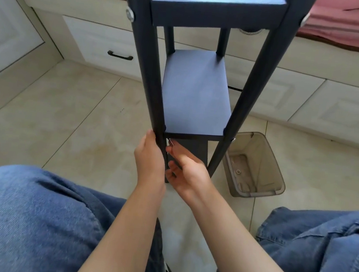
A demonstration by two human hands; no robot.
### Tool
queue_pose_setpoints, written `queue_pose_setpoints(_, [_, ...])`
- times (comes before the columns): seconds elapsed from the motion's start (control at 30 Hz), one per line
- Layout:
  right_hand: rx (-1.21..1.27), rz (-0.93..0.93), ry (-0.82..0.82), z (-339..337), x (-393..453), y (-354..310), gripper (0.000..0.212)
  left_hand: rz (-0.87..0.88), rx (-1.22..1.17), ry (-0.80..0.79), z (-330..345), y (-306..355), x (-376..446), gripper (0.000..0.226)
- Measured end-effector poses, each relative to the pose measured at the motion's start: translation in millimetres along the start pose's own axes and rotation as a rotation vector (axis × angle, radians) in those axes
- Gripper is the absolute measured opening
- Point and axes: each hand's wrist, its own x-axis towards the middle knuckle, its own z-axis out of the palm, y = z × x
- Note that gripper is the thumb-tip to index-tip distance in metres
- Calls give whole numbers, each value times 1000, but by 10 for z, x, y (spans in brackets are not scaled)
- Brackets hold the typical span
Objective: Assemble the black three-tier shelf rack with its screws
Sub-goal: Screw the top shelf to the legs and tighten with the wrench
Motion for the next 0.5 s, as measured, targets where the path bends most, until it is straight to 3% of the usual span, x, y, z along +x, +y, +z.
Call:
queue_pose_setpoints(0.2, [-5,-21,-55,-50,80,18,18,153,12,77,-61,-120,-104,28])
queue_pose_setpoints(0.5, [147,31,-84,-72,162,49,16,173,-20,-25,-78,-124,-59,20])
